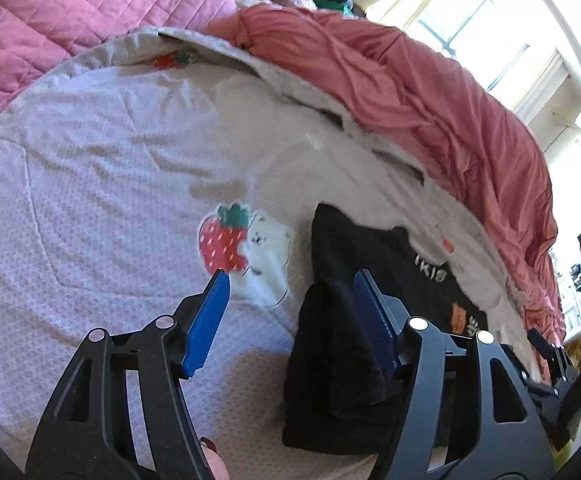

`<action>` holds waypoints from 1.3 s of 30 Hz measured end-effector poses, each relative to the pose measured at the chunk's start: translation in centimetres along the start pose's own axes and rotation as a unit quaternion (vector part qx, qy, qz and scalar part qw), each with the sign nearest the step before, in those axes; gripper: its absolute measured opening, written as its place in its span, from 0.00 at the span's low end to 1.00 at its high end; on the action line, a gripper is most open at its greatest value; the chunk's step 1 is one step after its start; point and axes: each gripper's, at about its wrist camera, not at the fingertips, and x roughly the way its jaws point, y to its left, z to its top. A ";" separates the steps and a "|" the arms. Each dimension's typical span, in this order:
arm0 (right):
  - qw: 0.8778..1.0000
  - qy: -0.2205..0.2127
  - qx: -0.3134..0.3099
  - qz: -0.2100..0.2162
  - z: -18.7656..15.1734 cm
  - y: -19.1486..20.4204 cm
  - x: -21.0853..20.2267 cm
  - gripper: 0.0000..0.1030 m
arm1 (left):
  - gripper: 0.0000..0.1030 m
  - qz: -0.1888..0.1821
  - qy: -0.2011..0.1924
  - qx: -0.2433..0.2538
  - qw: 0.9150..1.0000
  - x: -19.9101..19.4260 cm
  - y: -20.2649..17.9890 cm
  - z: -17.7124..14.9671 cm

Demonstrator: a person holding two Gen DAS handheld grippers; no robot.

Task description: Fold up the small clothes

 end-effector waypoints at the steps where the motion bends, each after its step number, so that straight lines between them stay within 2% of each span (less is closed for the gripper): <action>1: 1.000 0.003 -0.007 0.007 -0.6 0.3 -0.2 0.84 | 0.55 -0.003 0.011 0.002 1.000 0.2 -0.1 -0.1; 6: 0.998 0.031 -0.052 0.024 -4.1 2.8 -0.9 0.85 | 0.55 -0.040 0.074 0.037 0.996 1.7 -2.0 -1.4; 8: 0.996 0.041 -0.070 0.030 -5.1 3.9 -0.8 0.85 | 0.55 -0.038 0.084 0.058 0.994 2.1 -2.9 -2.0; 11: 0.993 0.062 -0.101 0.017 -6.1 5.5 0.0 0.85 | 0.54 -0.022 0.090 0.081 0.992 2.6 -3.7 -2.8; 15: 0.991 0.065 -0.117 -0.014 -6.2 6.6 1.1 0.88 | 0.27 0.009 0.083 0.088 0.993 3.0 -3.9 -3.2; 17: 0.992 0.056 -0.108 -0.043 -5.7 6.4 1.4 0.88 | 0.25 0.003 0.078 0.075 0.994 3.0 -3.5 -3.0; 19: 0.991 0.044 -0.102 -0.069 -4.8 5.9 1.7 0.83 | 0.25 -0.012 0.071 0.055 0.996 2.7 -2.9 -2.6; 23: 0.996 0.031 -0.060 -0.064 -1.4 3.4 2.9 0.81 | 0.25 -0.020 0.033 0.038 0.999 1.5 -2.2 -1.7; 26: 0.998 0.029 -0.016 -0.050 1.4 0.8 4.3 0.81 | 0.31 -0.013 0.000 0.030 0.999 0.5 -1.6 -1.0; 30: 0.996 0.055 0.055 -0.039 4.0 -3.1 6.9 0.82 | 0.37 -0.018 -0.014 0.014 1.000 0.0 -0.5 -0.3; 33: 0.991 0.067 0.117 -0.004 4.3 -5.4 7.4 0.83 | 0.37 -0.008 -0.019 0.012 1.000 -0.1 -0.1 0.0; 36: 0.988 0.066 0.140 -0.001 3.5 -6.0 6.8 0.83 | 0.40 -0.014 -0.014 0.007 1.000 0.0 0.1 0.1; 39: 0.987 0.051 0.150 0.010 2.0 -6.2 5.2 0.83 | 0.42 -0.006 0.018 0.012 1.000 0.2 0.5 0.2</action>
